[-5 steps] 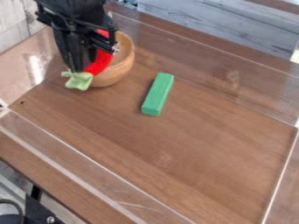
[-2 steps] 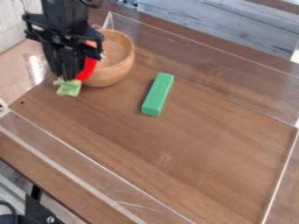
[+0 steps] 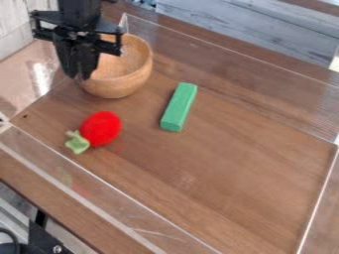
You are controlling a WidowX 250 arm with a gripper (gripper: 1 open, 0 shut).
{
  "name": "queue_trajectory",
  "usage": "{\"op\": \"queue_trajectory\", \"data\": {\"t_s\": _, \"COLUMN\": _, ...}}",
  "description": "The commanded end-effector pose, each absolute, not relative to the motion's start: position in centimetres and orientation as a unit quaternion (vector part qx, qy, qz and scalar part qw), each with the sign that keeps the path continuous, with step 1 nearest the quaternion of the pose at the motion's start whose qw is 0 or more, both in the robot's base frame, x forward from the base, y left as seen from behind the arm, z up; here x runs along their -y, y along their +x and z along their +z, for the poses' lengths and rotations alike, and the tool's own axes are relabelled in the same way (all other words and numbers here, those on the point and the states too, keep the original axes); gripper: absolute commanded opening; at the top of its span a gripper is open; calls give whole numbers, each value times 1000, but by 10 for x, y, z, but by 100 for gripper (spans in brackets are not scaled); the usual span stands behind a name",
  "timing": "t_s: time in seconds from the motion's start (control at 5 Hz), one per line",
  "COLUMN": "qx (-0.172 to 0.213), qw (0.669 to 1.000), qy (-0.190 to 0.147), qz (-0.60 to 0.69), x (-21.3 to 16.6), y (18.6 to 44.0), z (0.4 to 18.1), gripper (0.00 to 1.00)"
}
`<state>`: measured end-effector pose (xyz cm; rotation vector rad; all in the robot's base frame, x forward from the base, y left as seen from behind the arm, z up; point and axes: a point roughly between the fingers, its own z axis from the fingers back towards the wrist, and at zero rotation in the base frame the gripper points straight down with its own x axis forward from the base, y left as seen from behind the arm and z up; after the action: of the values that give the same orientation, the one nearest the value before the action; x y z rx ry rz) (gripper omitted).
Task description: Move the red object to the left side of the table
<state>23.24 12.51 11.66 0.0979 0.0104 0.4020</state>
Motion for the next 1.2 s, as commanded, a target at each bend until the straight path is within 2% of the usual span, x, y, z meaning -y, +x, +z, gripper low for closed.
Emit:
{"op": "queue_trajectory", "data": {"t_s": 0.0, "qx": 12, "qw": 963, "qy": 58, "qz": 261, "x": -142, "y": 241, "z": 113, "gripper": 100}}
{"op": "queue_trajectory", "data": {"t_s": 0.4, "qx": -3, "qw": 978, "qy": -6, "qz": 207, "x": -111, "y": 241, "z": 119, "gripper": 100}}
{"op": "queue_trajectory", "data": {"t_s": 0.8, "qx": -17, "qw": 995, "qy": -30, "qz": 98, "x": -78, "y": 237, "z": 150, "gripper": 100}}
{"op": "queue_trajectory", "data": {"t_s": 1.0, "qx": -24, "qw": 996, "qy": -43, "qz": 78, "x": -74, "y": 231, "z": 148, "gripper": 100}}
